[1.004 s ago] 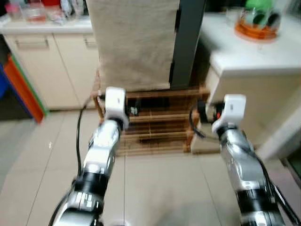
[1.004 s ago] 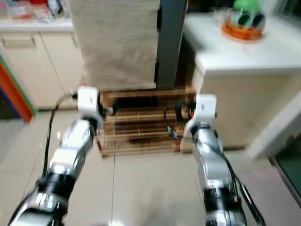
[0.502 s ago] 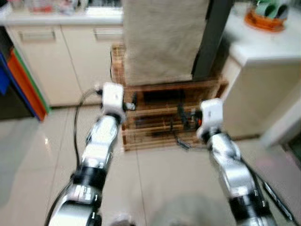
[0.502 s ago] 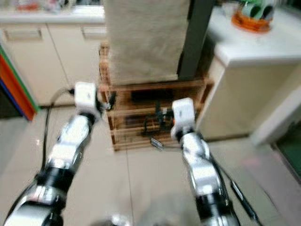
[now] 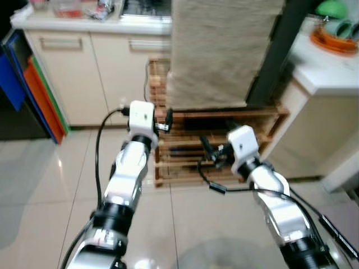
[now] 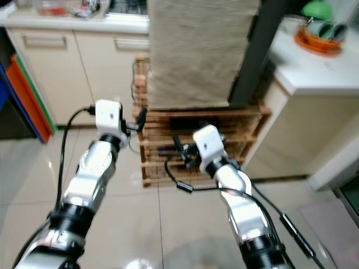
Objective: Restocking fridge
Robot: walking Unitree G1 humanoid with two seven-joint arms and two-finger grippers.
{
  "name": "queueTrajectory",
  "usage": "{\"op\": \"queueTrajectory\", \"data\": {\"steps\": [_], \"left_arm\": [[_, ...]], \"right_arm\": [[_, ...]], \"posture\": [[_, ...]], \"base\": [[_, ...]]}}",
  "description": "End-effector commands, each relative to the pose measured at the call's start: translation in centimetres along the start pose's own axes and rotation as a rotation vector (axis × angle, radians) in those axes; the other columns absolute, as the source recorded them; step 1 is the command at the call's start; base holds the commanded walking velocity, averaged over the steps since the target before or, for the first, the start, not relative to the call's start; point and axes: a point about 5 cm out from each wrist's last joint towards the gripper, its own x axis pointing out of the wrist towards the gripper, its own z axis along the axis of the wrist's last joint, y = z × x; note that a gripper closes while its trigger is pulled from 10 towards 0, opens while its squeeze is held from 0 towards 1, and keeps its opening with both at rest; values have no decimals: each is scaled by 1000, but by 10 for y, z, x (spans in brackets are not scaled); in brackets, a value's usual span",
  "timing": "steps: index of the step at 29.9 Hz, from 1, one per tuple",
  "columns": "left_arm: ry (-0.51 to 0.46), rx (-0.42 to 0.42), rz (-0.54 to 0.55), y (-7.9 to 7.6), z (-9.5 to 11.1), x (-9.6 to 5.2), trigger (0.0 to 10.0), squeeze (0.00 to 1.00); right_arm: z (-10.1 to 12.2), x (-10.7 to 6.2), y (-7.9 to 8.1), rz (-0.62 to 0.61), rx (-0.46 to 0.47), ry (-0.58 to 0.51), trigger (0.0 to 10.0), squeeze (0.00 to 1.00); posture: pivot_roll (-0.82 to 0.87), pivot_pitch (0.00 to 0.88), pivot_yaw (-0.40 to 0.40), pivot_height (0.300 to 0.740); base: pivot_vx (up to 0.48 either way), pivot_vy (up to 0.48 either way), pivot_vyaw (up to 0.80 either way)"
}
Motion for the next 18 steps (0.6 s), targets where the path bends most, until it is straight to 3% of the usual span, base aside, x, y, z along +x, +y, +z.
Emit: {"op": "queueTrajectory", "data": {"steps": [1,3,4,5,6,7,8,14,16,17,18], "left_arm": [[2,-7,17,3,0,0,10000,0],[3,-9,20,4,-1,0,10000,0],[2,-15,30,4,-1,0,10000,0],[2,-15,30,4,-1,0,10000,0],[3,-20,34,4,-1,1,10000,0],[3,-20,34,4,-1,1,10000,0],[5,-25,35,3,-2,0,10000,0],[-5,-3,16,1,-1,-1,10000,0],[-17,15,12,0,1,-1,10000,0],[-16,69,6,-1,1,-1,10000,0],[-23,46,-3,-2,2,-1,10000,0]], "right_arm": [[-3,-9,-8,-22,6,14,10000,0],[-9,-16,-17,-66,35,44,10000,0],[-15,-21,-30,-151,100,72,10000,0],[-15,-21,-30,-151,100,72,10000,0],[-22,-25,-47,-284,192,102,10000,0],[-22,-25,-47,-284,192,102,10000,0],[-27,-27,-58,-375,246,117,10000,0],[-26,-22,-63,-427,241,112,10000,0],[-25,-21,-63,-428,239,115,10000,0],[-25,-20,-66,-439,242,113,10000,0],[-24,-19,-67,-446,247,109,10000,0]], "posture": [[12,0,-51,719],[8,0,-54,719],[8,0,-54,719],[8,0,-54,719],[-2,0,-48,719],[-2,0,-48,719],[-5,0,-42,719],[-13,0,-22,719],[-14,0,-21,719],[-18,0,-21,719],[-20,0,-22,719]], "base": [[412,247,0],[411,249,0],[412,247,0],[412,247,0],[394,277,0],[394,277,0],[330,349,0],[296,377,0],[0,360,0],[0,0,0],[0,0,0]]}}
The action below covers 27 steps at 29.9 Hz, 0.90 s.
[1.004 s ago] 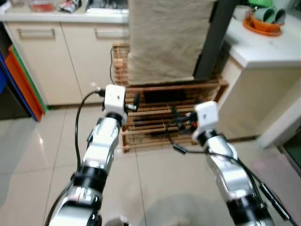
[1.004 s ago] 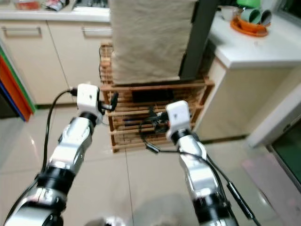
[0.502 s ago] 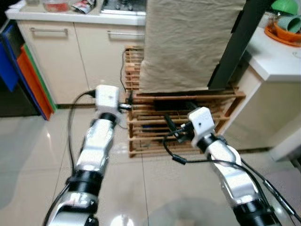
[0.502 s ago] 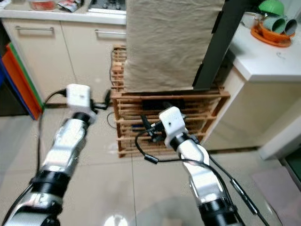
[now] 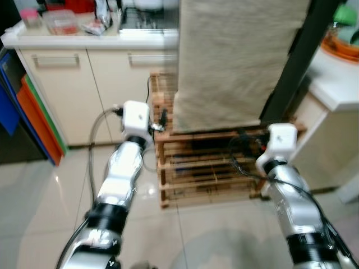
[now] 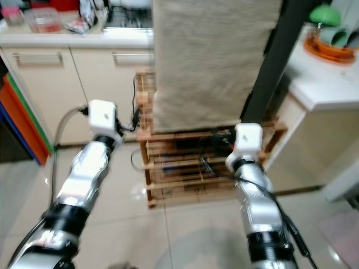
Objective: Restocking fridge
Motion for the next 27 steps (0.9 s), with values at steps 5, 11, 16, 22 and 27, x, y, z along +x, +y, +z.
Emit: {"op": "queueTrajectory", "data": {"steps": [5,11,16,22,27], "left_arm": [[-31,-52,-75,-13,7,3,10000,0],[-29,-61,-98,-10,7,5,10000,0],[-35,-57,-125,-11,7,5,10000,0],[-51,-4,-208,-15,8,4,10000,0],[-31,-47,-213,-12,3,2,10000,0]], "right_arm": [[9,4,-18,-62,0,-26,10000,0],[9,7,-26,-114,24,-35,10000,0],[10,8,-25,-116,23,-40,10000,0],[8,9,-24,-142,15,-55,10000,0],[8,8,-23,-171,-38,-83,10000,0]], "posture": [[-19,0,-33,719],[-15,0,-33,719],[-16,0,-27,719],[-14,0,-19,719],[-13,0,-18,719]], "base": [[0,288,-115],[0,480,-575],[0,480,-605],[0,478,-606],[0,434,-590]]}}
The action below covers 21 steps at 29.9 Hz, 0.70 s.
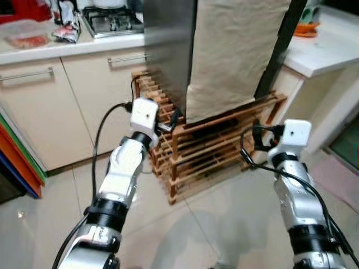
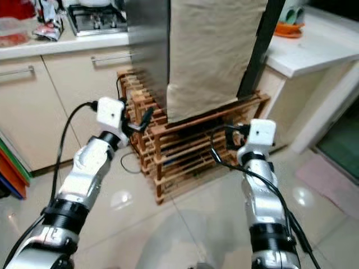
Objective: Restocking fridge
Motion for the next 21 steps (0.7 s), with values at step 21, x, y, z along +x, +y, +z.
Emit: {"op": "queueTrajectory", "data": {"steps": [21], "left_arm": [[194,-29,20,38,-45,-40,10000,0]], "right_arm": [[3,-69,-2,-24,-133,-84,10000,0]], "posture": [[-24,0,8,719]], "base": [[0,437,-594]]}}
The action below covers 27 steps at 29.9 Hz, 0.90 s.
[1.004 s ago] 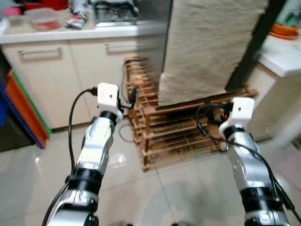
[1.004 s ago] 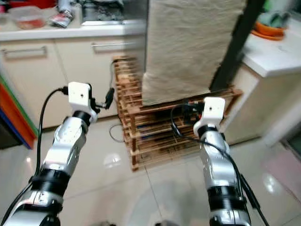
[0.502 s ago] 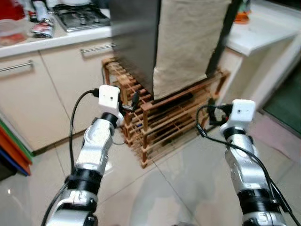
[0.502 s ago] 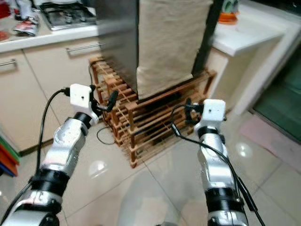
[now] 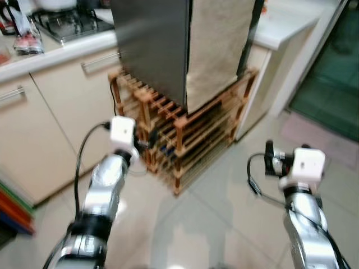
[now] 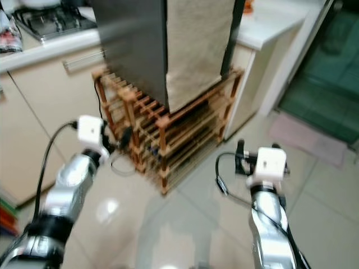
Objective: Restocking fridge
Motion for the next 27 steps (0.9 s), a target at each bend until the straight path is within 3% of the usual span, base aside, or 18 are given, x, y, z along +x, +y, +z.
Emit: {"op": "queueTrajectory", "data": {"steps": [1,5,7,9,10,11,16,18,23,26,27], "left_arm": [[5,34,-3,10,2,-4,10000,0],[10,91,-87,5,-2,-13,10000,0],[-26,69,-88,3,3,-14,10000,0],[-197,-53,-10,10,22,-19,10000,0],[-197,-53,-10,10,22,-19,10000,0],[-220,-9,58,18,18,-28,10000,0],[-114,35,108,22,-24,-47,10000,0],[-27,56,72,11,-47,-56,10000,0],[26,62,70,0,-58,-58,10000,0],[-18,34,78,-5,-49,-50,10000,0],[-17,70,54,-8,-46,-46,10000,0]], "right_arm": [[17,3,10,54,-3,-65,10000,0],[14,-12,12,87,-28,-40,10000,0],[12,-15,11,90,-35,-37,10000,0],[14,-14,9,83,-51,-62,10000,0],[14,-14,9,83,-51,-62,10000,0],[13,-9,6,65,-55,-71,10000,0],[-5,1,0,32,-41,-35,10000,0],[-14,5,-1,33,-36,-13,10000,0],[-20,7,-3,30,-46,8,10000,0],[-14,10,0,39,-45,-30,10000,0],[-13,11,2,45,-45,-39,10000,0]], "posture": [[-24,0,8,719],[-27,0,18,719],[-29,0,18,719],[-38,0,14,719],[-38,0,14,719],[-37,0,10,719],[-37,0,2,719],[-36,0,-6,719],[-32,0,-8,719],[-32,0,-10,719],[-33,0,-10,719]], "base": [[0,446,-613],[0,358,-602],[0,0,0],[0,0,0],[0,0,0],[0,0,0],[0,0,0],[0,0,0],[0,0,0],[0,0,0],[0,0,0]]}}
